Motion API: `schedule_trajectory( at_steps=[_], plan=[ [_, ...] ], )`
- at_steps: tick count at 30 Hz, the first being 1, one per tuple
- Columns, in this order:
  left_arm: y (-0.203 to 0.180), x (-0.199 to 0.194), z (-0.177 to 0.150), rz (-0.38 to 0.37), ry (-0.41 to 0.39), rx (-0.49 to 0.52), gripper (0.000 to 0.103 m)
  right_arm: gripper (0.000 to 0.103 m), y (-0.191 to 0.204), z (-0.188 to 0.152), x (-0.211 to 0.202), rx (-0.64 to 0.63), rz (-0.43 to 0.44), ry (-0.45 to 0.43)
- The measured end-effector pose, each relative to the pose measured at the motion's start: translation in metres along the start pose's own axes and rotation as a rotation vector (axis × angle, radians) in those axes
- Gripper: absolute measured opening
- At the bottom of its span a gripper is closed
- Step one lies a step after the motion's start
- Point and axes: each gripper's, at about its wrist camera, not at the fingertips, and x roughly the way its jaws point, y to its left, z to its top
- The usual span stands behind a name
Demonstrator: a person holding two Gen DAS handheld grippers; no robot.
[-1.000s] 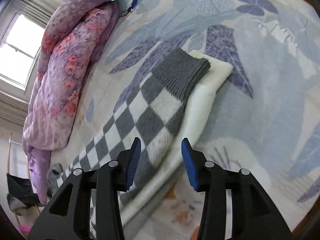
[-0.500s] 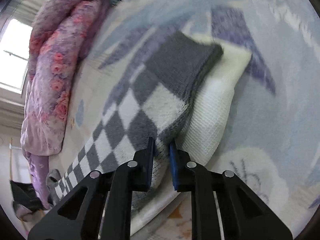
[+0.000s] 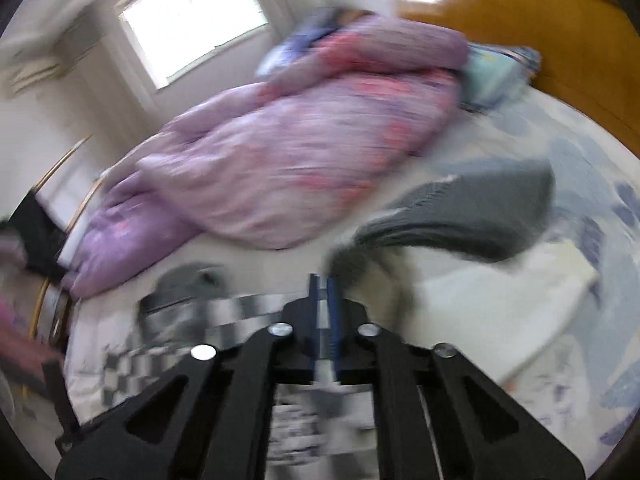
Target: Fold large clothes
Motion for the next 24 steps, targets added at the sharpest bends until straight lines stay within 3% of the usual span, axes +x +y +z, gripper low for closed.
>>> schedule_trajectory(
  at_steps=[4,6,8,11,12,13,15,16,19,24],
  plan=[
    [0.079,-0.033,0.009,0.087,-0.037,-0.065,0.067,0.001,0.126,-0.036,0.026,-0.177,0.124,0.042],
    [0.118,-0.045,0.011,0.114,-0.038,-0.101,0.067,0.0,0.167,-0.06,0.045,-0.218,0.131,0.097],
    [0.143,-0.054,0.008,0.122,-0.027,-0.129,0.067,0.001,0.181,-0.085,0.067,-0.174,0.082,0.18],
    [0.173,-0.065,0.001,0.136,-0.017,-0.135,0.067,0.003,0.167,-0.105,0.087,-0.138,-0.029,0.236],
    [0.179,-0.064,-0.001,0.134,-0.01,-0.134,0.067,0.008,0.153,-0.108,0.093,-0.154,-0.102,0.244],
    [0.183,-0.064,-0.005,0.134,-0.005,-0.137,0.067,0.012,0.143,-0.11,0.095,-0.16,-0.132,0.246],
    [0.187,-0.059,-0.011,0.128,0.013,-0.147,0.067,0.03,0.119,-0.109,0.104,-0.177,-0.196,0.26],
    [0.188,-0.054,-0.014,0.12,0.023,-0.156,0.067,0.032,0.101,-0.104,0.113,-0.19,-0.221,0.267],
    [0.182,-0.037,-0.019,0.111,0.053,-0.169,0.072,0.038,0.072,-0.094,0.135,-0.25,-0.227,0.297],
    [0.153,0.004,-0.018,0.111,0.121,-0.115,0.075,0.045,0.067,-0.085,0.186,-0.404,-0.219,0.327]
  ],
)
